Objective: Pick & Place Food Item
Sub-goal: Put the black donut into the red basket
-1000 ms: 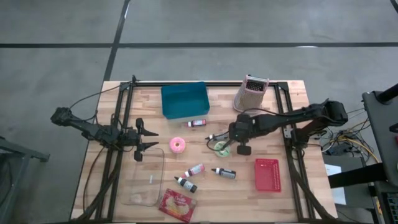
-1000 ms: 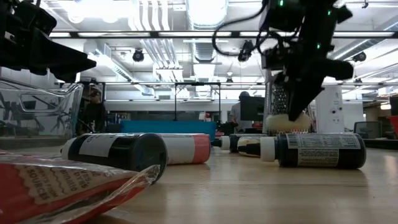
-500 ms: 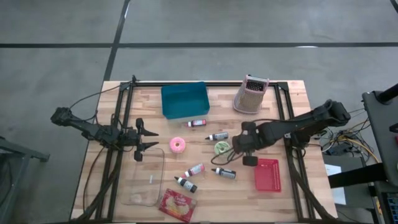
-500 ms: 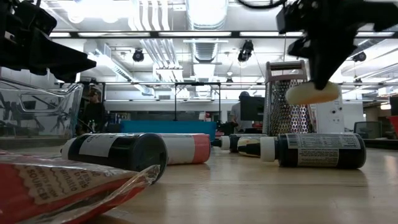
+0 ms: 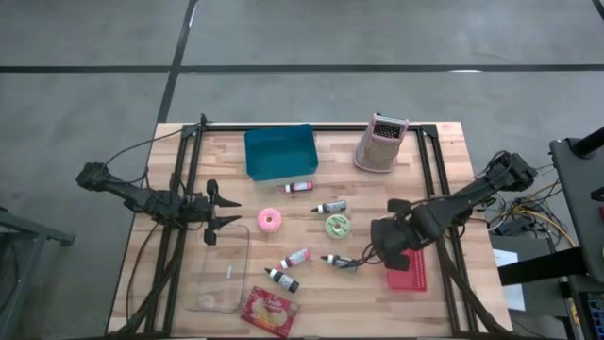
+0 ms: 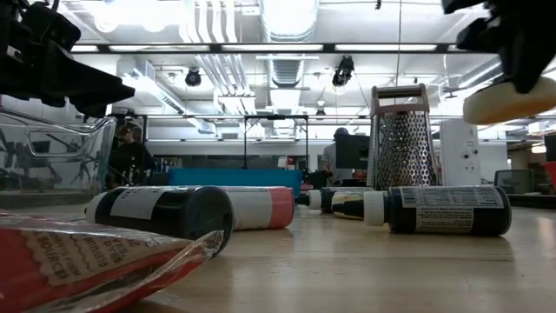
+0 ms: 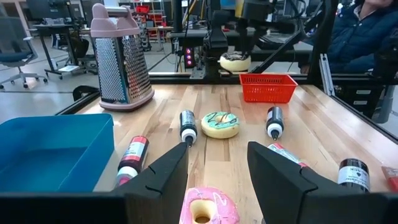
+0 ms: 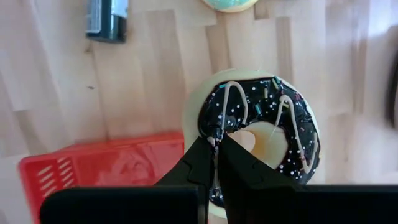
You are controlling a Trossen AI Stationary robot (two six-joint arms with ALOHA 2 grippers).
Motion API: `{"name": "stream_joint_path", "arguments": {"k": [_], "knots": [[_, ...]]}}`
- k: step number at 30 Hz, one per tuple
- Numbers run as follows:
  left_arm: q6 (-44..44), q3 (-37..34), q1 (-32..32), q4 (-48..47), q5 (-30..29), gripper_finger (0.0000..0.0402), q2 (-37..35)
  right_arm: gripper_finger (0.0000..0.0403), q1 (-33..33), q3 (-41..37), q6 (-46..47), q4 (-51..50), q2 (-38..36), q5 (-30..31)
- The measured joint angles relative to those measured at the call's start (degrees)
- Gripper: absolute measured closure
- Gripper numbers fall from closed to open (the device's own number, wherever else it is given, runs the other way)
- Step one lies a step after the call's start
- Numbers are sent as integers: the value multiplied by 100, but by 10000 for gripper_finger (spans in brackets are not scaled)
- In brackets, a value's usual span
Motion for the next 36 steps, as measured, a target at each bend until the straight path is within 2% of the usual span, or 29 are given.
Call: {"name": "stream_joint_path", "arguments": {"k": [20, 25, 30, 36], "knots": [[-25, 0, 1, -2, 0, 234, 31, 392, 1446, -4, 2238, -84, 4, -184], [-24, 0, -2, -2, 0, 234, 31, 392, 1613, -174, 2518, 55, 7, -242], [-24, 0, -1, -4, 0, 234, 31, 392, 1621, -636, 2513, 769, 13, -487], [-24, 0, 0, -4, 0, 234, 31, 392, 1621, -983, 2471, 1082, 13, -618]]}}
